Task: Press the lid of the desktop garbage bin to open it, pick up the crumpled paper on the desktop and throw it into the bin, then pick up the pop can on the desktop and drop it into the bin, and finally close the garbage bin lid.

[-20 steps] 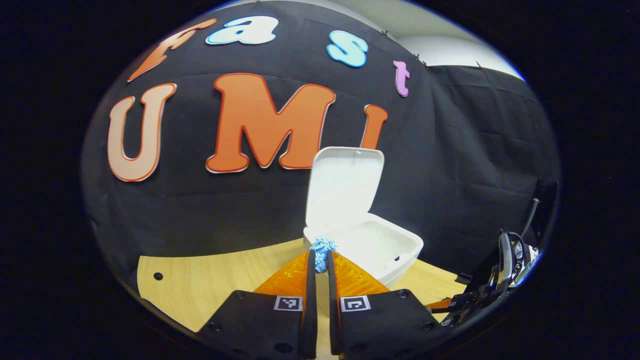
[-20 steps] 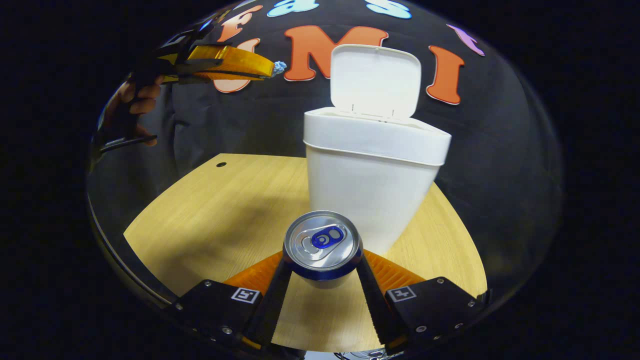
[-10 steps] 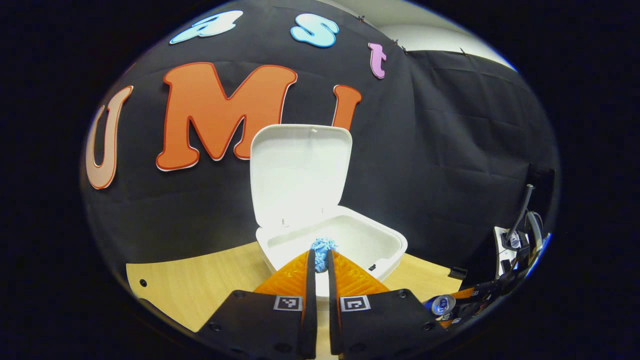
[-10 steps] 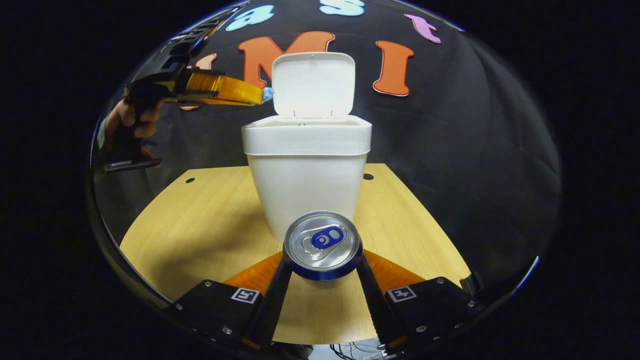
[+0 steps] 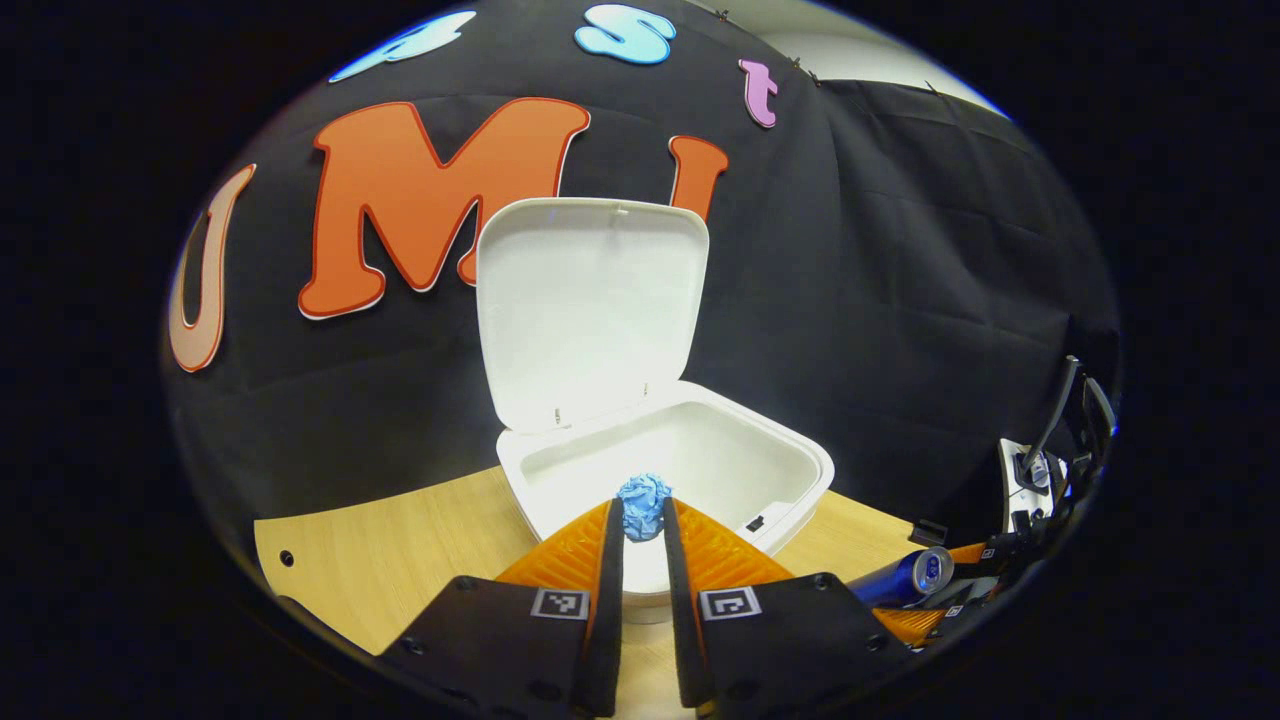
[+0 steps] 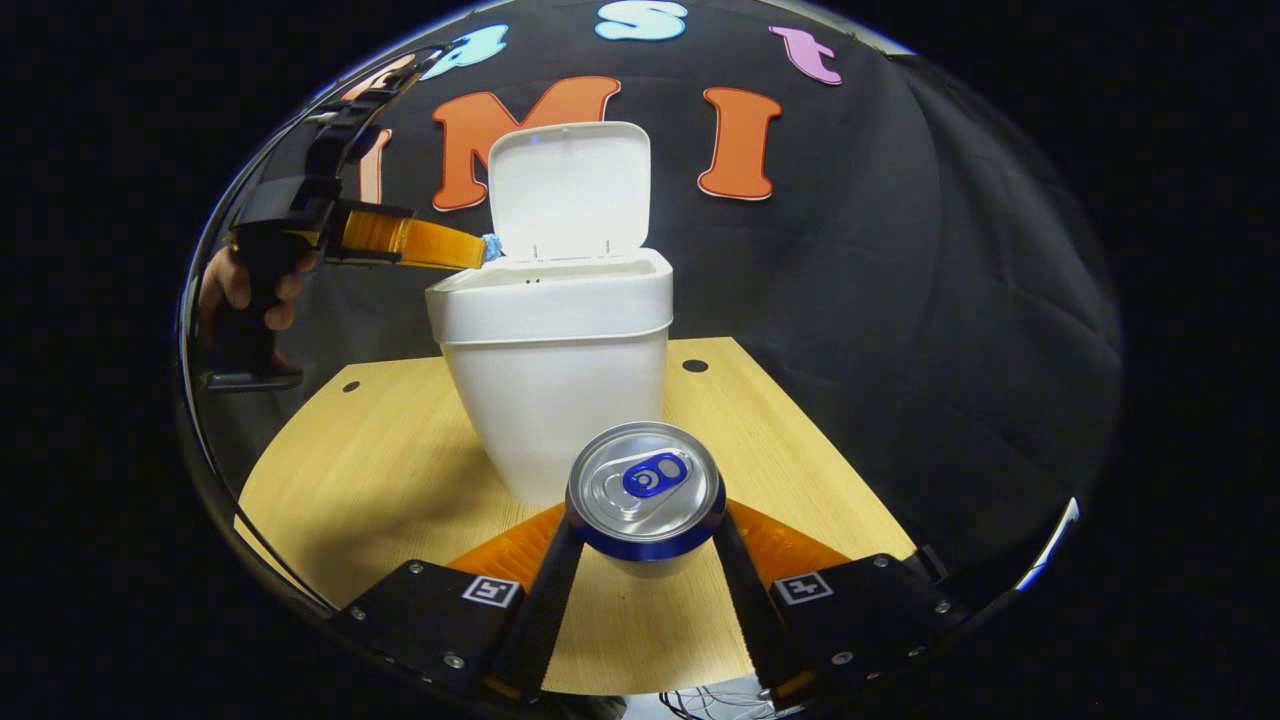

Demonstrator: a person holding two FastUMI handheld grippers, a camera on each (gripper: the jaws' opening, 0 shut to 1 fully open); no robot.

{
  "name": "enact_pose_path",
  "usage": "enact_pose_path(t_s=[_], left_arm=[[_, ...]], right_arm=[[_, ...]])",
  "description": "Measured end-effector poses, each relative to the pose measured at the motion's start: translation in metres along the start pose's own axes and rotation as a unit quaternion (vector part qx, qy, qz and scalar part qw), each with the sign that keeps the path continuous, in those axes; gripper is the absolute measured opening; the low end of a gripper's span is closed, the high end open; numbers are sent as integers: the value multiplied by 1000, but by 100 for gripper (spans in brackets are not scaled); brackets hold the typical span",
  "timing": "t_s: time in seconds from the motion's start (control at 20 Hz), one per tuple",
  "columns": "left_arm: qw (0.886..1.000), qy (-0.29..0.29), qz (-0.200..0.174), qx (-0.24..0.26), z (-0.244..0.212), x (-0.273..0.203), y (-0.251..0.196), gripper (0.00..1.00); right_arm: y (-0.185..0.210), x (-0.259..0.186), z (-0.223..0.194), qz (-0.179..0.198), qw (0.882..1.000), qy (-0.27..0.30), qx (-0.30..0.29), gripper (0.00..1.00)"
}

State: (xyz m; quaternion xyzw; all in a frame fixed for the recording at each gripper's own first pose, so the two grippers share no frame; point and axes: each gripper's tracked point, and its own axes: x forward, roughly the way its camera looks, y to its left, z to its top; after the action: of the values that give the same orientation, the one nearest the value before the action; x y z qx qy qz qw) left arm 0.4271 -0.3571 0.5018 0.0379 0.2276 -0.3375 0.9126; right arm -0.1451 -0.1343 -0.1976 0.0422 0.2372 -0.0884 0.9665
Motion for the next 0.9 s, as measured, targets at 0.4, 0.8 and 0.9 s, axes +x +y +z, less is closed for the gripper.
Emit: enact_pose_path(t_s=[0.4,0.8,0.9], left_arm=[[1000,-6,1,-2,-1,-4,6,63],[999,-27,23,11,-4,-33,22,94],[999,-29,35,11,-8,-41,30,98]], right_arm=[[-3,-2,26,1,1000,-20,7,77],[-1,-8,95,16,997,-77,-25,77],[1,-8,113,22,995,-90,-33,77]])
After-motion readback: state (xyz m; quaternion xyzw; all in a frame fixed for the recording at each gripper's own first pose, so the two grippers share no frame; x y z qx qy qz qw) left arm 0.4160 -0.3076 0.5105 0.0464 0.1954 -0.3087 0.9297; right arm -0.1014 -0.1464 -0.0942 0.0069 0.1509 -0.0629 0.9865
